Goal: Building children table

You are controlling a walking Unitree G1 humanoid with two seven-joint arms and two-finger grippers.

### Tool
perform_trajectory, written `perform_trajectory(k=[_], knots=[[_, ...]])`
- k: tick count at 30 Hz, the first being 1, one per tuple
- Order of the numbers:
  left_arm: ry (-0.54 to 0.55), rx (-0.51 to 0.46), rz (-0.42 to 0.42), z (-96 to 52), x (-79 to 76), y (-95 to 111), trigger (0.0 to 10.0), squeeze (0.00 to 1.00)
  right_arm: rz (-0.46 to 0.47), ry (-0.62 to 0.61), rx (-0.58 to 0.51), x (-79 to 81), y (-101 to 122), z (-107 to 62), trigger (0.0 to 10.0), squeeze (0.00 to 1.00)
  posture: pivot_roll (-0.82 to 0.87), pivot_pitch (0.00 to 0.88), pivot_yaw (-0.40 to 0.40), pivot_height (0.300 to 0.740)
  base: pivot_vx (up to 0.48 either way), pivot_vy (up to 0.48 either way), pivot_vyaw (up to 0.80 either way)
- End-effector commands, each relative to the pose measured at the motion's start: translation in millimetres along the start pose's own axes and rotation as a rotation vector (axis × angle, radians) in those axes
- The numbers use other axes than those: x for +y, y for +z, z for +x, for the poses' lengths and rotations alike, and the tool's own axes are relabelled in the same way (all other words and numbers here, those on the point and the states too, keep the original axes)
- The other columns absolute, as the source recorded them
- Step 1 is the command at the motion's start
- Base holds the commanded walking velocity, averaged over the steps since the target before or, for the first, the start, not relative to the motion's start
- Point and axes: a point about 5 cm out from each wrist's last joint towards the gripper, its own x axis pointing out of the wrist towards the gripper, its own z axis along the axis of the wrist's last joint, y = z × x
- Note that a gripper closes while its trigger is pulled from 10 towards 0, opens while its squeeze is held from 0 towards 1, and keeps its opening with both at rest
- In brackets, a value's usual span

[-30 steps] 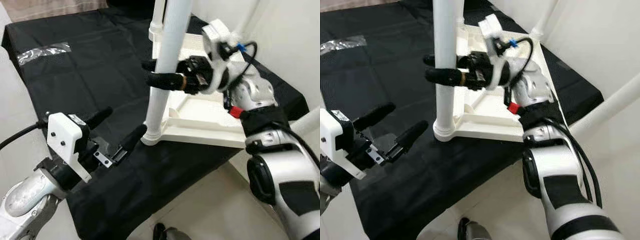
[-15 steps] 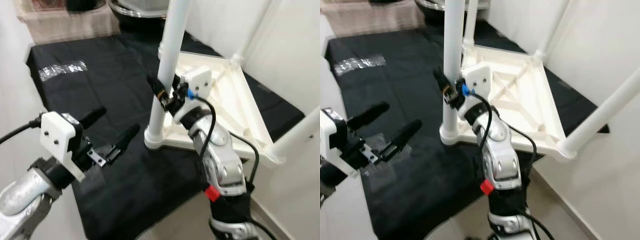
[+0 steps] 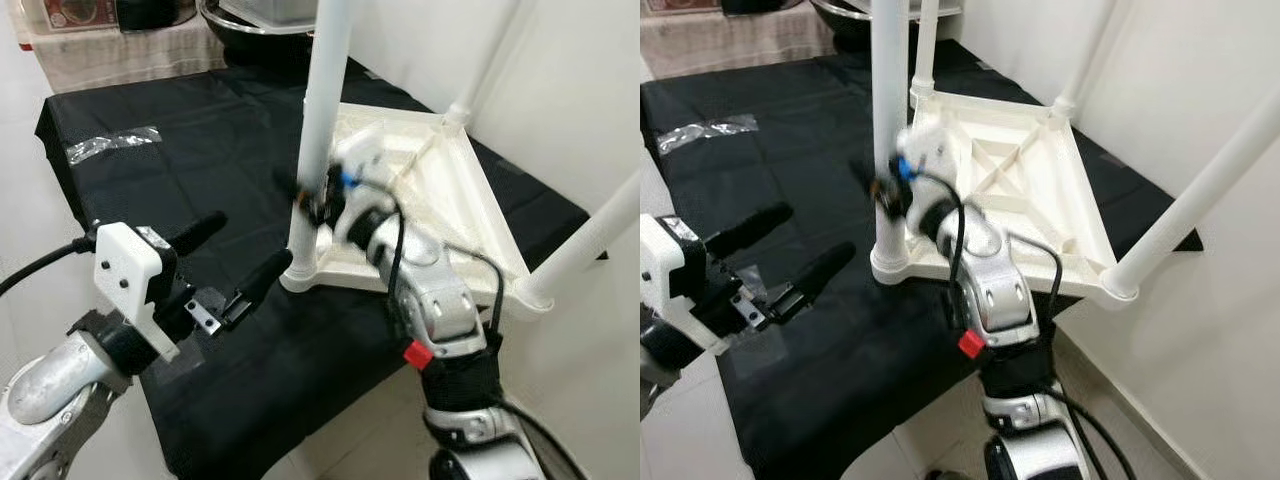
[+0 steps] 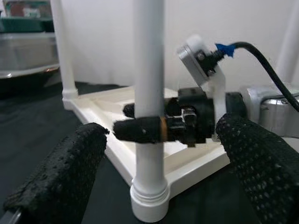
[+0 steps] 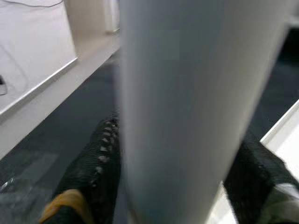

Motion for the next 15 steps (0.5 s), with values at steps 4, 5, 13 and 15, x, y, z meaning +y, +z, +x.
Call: perform_trajectory(k=[4,5,13,15], knots=[[-0.007,0.002,-0.011,0.3,-2.5,-2,10.0,0.0,-0.078,0.315,-0.099,-16.6,25,-12.8,10.0,1.0,0.12,0.218,-0.142,0.74,0.0,0.0,0.0],[-0.004,0.002,-0.01,0.1,-2.3,-2,10.0,0.0,-0.093,0.371,-0.098,-22.6,28,-17.0,10.0,1.0,0.12,0.217,-0.143,0.74,0.0,0.0,0.0],[0.004,0.006,-0.012,-2.2,-3.2,-1,10.0,0.0,-0.026,0.566,-0.036,-45.6,32,-11.6,10.0,0.0,0.14,0.235,-0.15,0.74,0.0,0.0,0.0],[0.004,0.006,-0.012,-2.2,-3.2,-1,10.0,0.0,-0.026,0.566,-0.036,-45.6,32,-11.6,10.0,0.0,0.14,0.235,-0.15,0.74,0.0,0.0,0.0]])
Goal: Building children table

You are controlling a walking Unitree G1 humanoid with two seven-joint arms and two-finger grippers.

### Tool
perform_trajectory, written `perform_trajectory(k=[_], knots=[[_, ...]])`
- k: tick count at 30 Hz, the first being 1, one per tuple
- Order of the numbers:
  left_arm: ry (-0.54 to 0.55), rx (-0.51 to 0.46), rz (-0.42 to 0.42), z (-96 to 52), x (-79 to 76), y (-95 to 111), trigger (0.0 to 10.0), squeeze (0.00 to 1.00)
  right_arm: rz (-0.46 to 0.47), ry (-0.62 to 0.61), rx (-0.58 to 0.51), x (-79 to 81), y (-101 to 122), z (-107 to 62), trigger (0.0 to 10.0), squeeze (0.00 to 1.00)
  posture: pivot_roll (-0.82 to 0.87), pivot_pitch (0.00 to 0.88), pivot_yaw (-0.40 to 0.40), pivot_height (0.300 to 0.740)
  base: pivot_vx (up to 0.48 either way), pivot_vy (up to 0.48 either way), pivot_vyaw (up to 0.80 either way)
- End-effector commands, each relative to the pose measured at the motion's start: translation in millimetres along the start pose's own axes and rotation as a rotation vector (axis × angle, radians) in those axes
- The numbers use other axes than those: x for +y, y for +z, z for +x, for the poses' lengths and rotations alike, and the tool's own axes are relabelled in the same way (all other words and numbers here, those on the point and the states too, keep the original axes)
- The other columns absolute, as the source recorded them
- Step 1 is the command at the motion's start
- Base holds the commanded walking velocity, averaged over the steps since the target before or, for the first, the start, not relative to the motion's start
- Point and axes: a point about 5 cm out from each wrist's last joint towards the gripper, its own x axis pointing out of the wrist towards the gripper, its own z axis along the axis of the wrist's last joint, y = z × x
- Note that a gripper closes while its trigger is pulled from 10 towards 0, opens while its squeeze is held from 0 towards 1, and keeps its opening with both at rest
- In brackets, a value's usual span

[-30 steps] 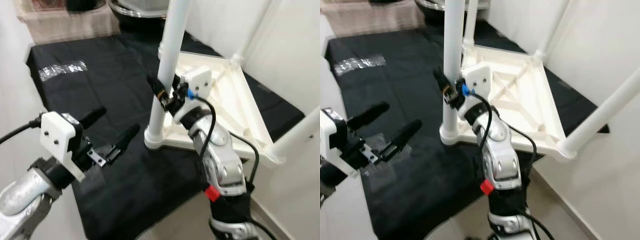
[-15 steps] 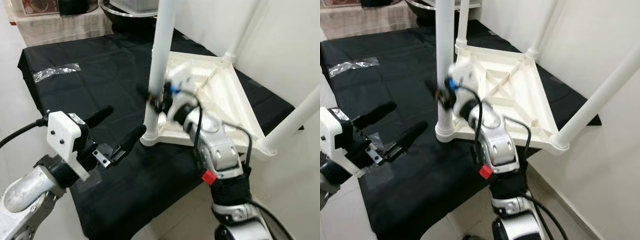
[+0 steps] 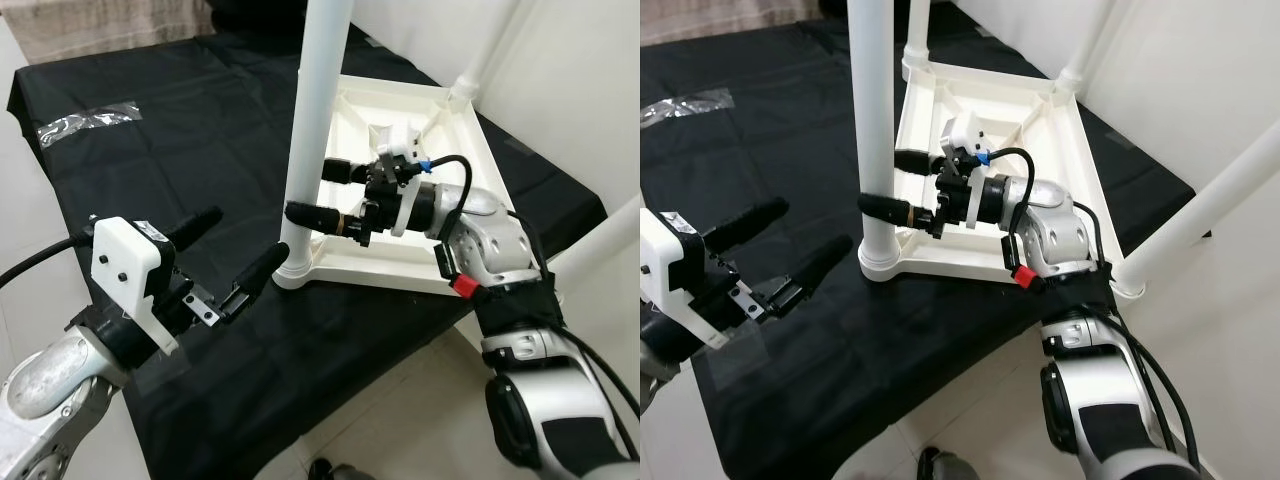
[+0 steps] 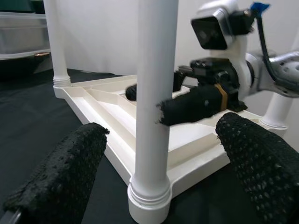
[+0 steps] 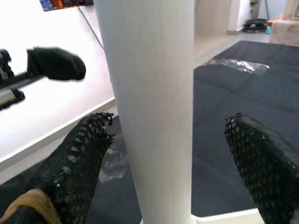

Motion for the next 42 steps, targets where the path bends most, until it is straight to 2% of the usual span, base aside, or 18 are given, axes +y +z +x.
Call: perform_trajectory(k=[1,5,6,19,23,25,26,27,28,29,30,31,32,33,34,35,41,42], knots=[[-0.008,0.001,-0.009,-1.5,-3.8,0,10.0,0.0,-0.009,0.019,-0.018,-2.4,3,-0.8,10.0,0.0,0.14,0.235,-0.15,0.74,0.0,0.0,0.0],[-0.006,0.004,-0.003,-2.7,-4.1,1,10.0,0.0,-0.024,-0.002,-0.037,-10.9,12,4.3,10.0,0.0,0.15,0.238,-0.151,0.74,0.0,0.0,0.0],[-0.004,0.005,-0.001,-3.5,-3.9,2,10.0,0.0,-0.025,-0.002,-0.054,-13.7,17,5.2,0.0,0.0,0.16,0.241,-0.155,0.74,0.0,0.0,0.0],[-0.005,0.008,0.0,-4.4,-4.7,2,10.0,0.0,0.004,0.173,-0.058,-17.7,25,-11.2,0.0,0.0,0.14,0.248,-0.146,0.74,0.0,0.0,0.0],[-0.008,0.008,-0.007,-3.8,-4.6,1,10.0,0.0,0.01,0.156,-0.076,-17.4,22,-8.3,0.0,0.0,0.13,0.247,-0.142,0.74,0.0,0.0,0.0],[-0.011,0.008,-0.009,-3.3,-4.7,0,10.0,0.0,0.012,0.084,-0.077,-17.8,14,-3.9,0.0,0.0,0.12,0.247,-0.144,0.74,0.0,0.0,0.0],[-0.014,0.01,-0.013,-3.5,-4.6,0,10.0,0.0,0.033,-0.138,-0.041,-16.9,-10,7.6,0.0,0.0,0.13,0.251,-0.146,0.74,0.0,0.0,0.0],[-0.014,0.01,-0.013,-3.7,-4.5,0,10.0,0.0,0.038,-0.192,-0.032,-16.5,-15,9.8,0.0,0.0,0.13,0.251,-0.146,0.74,0.0,0.0,0.0],[-0.017,0.017,-0.005,-4.4,-3.6,0,10.0,0.0,0.045,-0.715,0.085,-18.9,-39,6.3,0.0,0.0,0.13,0.258,-0.161,0.74,0.0,0.0,0.0],[-0.017,0.017,-0.005,-4.4,-3.6,0,10.0,0.0,0.045,-0.715,0.085,-18.9,-39,6.3,0.0,0.0,0.13,0.258,-0.161,0.74,0.0,0.0,0.0],[-0.016,0.019,0.006,-4.4,-0.1,2,10.0,0.0,0.055,-1.107,0.22,24.1,-73,-10.7,0.0,0.0,0.14,0.268,-0.14,0.74,0.0,0.0,0.0],[-0.016,0.019,0.006,-4.4,-0.1,2,10.0,0.0,0.055,-1.107,0.22,24.1,-73,-10.7,0.0,0.0,0.14,0.268,-0.14,0.74,0.0,0.0,0.0],[-0.013,0.016,0.008,-4.0,2.0,3,10.0,0.0,0.098,-1.012,0.224,55.8,-80,-5.9,0.0,0.0,0.14,0.268,-0.14,0.74,0.0,0.0,0.0],[-0.014,0.011,0.0,-4.7,2.8,3,10.0,0.0,0.145,-0.853,0.195,76.4,-83,4.3,0.0,0.0,0.09,0.26,-0.116,0.74,0.0,0.0,0.0],[-0.014,0.011,0.0,-4.7,2.8,3,10.0,0.0,0.145,-0.853,0.195,76.4,-83,4.3,0.0,0.0,0.09,0.26,-0.116,0.74,0.0,0.0,0.0],[-0.027,0.013,-0.011,-0.3,0.4,-2,10.0,0.0,0.107,-0.733,0.191,73.4,-81,8.5,0.0,0.0,0.08,0.228,-0.119,0.74,0.0,0.0,0.0],[-0.043,-0.011,-0.022,6.4,-3.0,-2,10.0,0.0,0.064,-0.725,0.189,50.9,-75,7.4,0.0,0.0,0.09,0.218,-0.135,0.74,0.0,0.0,0.0],[-0.036,-0.012,-0.017,5.2,-1.6,-1,10.0,0.0,0.052,-0.727,0.192,46.4,-73,8.8,3.1,0.0,0.09,0.213,-0.139,0.74,0.0,0.0,0.0]])
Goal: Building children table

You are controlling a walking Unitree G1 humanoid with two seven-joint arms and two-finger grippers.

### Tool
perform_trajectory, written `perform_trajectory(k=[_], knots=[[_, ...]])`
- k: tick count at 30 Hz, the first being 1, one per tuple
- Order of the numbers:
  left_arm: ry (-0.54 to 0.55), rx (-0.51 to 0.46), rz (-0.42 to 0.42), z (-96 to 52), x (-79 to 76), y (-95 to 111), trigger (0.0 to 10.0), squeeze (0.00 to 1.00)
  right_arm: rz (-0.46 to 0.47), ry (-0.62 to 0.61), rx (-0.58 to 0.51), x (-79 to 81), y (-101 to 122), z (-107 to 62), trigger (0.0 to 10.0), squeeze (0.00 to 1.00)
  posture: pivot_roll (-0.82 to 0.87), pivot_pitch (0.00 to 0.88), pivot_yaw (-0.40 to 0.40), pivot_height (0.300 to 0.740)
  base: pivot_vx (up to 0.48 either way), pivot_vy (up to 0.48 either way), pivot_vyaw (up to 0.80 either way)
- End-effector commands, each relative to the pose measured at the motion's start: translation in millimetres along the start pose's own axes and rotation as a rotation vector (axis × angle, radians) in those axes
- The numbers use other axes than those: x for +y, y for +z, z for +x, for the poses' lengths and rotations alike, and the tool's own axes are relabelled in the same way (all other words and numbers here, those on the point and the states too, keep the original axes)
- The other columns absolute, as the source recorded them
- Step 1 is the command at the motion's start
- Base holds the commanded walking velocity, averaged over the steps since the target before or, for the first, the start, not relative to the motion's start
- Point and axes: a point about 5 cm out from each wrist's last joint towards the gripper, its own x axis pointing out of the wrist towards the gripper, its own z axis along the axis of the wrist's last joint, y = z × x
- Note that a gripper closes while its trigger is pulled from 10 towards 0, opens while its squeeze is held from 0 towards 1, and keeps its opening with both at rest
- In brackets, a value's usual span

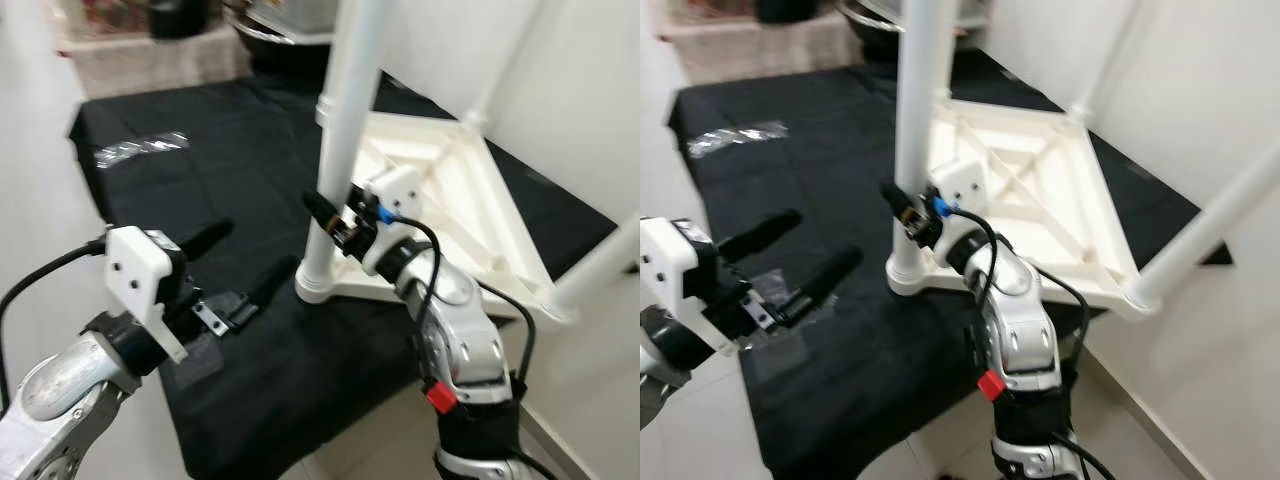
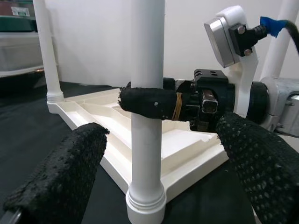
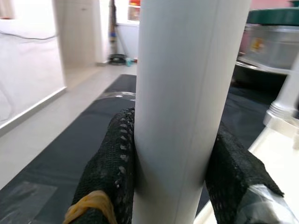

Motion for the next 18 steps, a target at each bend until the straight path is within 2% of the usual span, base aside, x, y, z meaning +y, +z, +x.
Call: perform_trajectory(k=[1,2,3,4,6,7,10,12,13,14,16,18], knots=[[0.006,-0.004,0.007,-2.2,0.4,1,10.0,0.0,0.023,-0.043,0.254,-12.0,-50,-5.6,3.1,0.0,0.09,0.212,-0.139,0.74,0.0,0.0,0.0],[0.006,-0.004,0.007,-2.2,0.4,1,10.0,0.0,0.023,-0.043,0.254,-12.0,-50,-5.6,3.1,0.0,0.09,0.212,-0.139,0.74,0.0,0.0,0.0],[0.009,-0.001,0.011,-3.4,1.2,1,10.0,0.0,0.028,-0.073,0.243,-8.3,-42,-4.6,10.0,0.0,0.09,0.212,-0.14,0.74,0.0,0.0,0.0],[0.011,0.002,0.014,-4.2,2.3,1,10.0,0.0,0.056,-0.041,0.179,-0.6,-27,-1.3,10.0,0.0,0.09,0.216,-0.136,0.74,0.0,0.0,0.0],[0.011,0.003,0.015,-4.2,2.9,1,10.0,0.0,0.069,0.003,0.138,1.9,-19,1.1,10.0,0.0,0.09,0.216,-0.136,0.74,0.0,0.0,0.0],[0.011,0.002,0.013,-3.8,3.2,2,10.0,0.0,0.095,0.078,0.061,-1.5,-7,2.7,10.0,1.0,0.09,0.225,-0.127,0.74,0.0,0.0,0.0],[0.01,0.001,0.012,-3.5,3.4,2,10.0,0.0,0.11,0.127,0.008,-4.4,1,2.9,10.0,1.0,0.09,0.225,-0.127,0.74,0.0,0.0,0.0],[0.006,0.004,0.001,-2.8,1.4,0,10.0,0.0,0.121,0.313,-0.072,-23.8,16,1.4,10.0,1.0,0.09,0.226,-0.121,0.74,0.0,0.0,0.0],[0.004,0.008,-0.002,-2.6,0.5,-2,10.0,0.0,0.096,0.393,-0.088,-32.2,21,1.0,10.0,1.0,0.09,0.226,-0.123,0.74,0.0,0.0,0.0],[0.003,0.01,-0.004,-2.5,-0.1,-3,10.0,0.0,0.076,0.442,-0.096,-37.5,25,0.5,10.0,1.0,0.09,0.226,-0.123,0.74,0.0,0.0,0.0],[0.003,0.011,-0.004,-2.4,-0.2,-3,10.0,0.0,0.063,0.463,-0.098,-39.8,27,0.7,10.0,1.0,0.09,0.226,-0.123,0.74,0.0,0.0,0.0],[0.001,0.012,-0.004,-2.1,-1.9,-3,10.0,0.0,0.066,0.579,-0.062,-48.9,25,4.3,10.0,1.0,0.11,0.222,-0.133,0.74,0.0,0.0,0.0]])
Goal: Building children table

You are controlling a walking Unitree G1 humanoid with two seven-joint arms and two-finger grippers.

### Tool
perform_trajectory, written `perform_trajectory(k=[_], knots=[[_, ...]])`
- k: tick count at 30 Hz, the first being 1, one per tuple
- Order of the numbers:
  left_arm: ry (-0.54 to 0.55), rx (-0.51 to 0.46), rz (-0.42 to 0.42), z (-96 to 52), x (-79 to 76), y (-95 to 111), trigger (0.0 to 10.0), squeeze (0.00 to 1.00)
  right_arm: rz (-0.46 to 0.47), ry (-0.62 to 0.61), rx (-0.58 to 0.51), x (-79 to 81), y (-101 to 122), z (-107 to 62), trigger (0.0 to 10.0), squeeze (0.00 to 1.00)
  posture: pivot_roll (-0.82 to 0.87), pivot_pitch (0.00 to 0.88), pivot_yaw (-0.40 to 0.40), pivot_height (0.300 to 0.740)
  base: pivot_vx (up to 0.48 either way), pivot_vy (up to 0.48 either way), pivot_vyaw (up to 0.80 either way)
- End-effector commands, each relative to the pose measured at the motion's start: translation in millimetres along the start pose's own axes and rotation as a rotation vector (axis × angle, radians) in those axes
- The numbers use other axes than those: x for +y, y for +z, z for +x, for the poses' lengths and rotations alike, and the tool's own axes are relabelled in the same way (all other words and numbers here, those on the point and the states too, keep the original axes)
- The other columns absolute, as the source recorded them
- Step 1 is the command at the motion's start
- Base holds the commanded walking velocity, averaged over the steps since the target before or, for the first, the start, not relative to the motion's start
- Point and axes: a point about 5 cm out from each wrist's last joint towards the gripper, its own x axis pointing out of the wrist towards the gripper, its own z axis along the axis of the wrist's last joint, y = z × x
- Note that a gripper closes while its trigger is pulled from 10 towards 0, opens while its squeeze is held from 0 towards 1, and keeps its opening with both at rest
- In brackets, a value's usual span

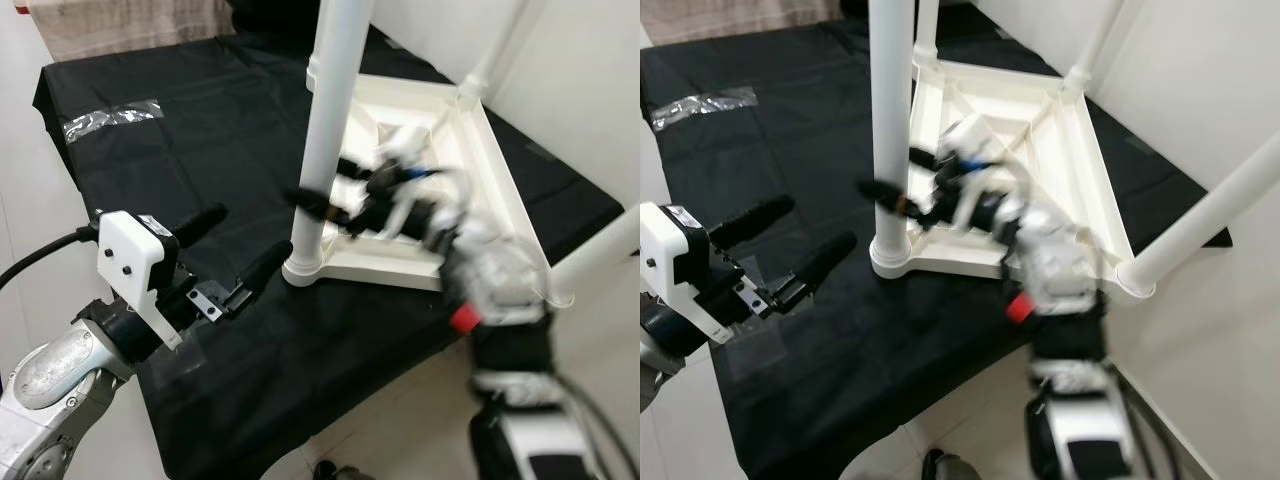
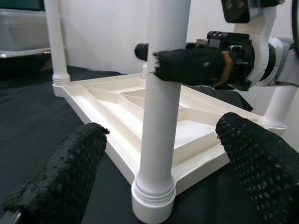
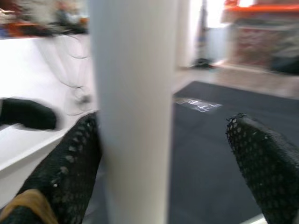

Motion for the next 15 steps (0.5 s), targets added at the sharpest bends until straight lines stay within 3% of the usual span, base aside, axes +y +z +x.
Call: perform_trajectory(k=[1,6,10,15], knots=[[-0.013,0.004,-0.012,-1.0,-5.1,-2,10.0,0.0,0.048,0.148,0.053,-3.5,-14,-2.2,10.0,1.0,0.12,0.212,-0.133,0.74,0.0,0.0,0.0],[-0.011,0.004,-0.011,-2.5,-6.3,-1,10.0,0.0,0.05,0.211,0.083,-16.7,-9,2.9,10.0,1.0,0.13,0.209,-0.135,0.74,0.0,0.0,0.0],[-0.008,0.005,-0.005,-4.1,-6.5,2,10.0,0.0,0.076,0.243,-0.018,-27.2,15,20.9,10.0,1.0,0.15,0.236,-0.144,0.74,0.0,0.0,0.0],[-0.003,0.011,0.003,-6.0,-6.1,3,10.0,0.0,0.069,0.278,-0.014,-28.8,17,26.7,10.0,0.99,0.16,0.246,-0.15,0.74,0.0,0.0,0.0]])
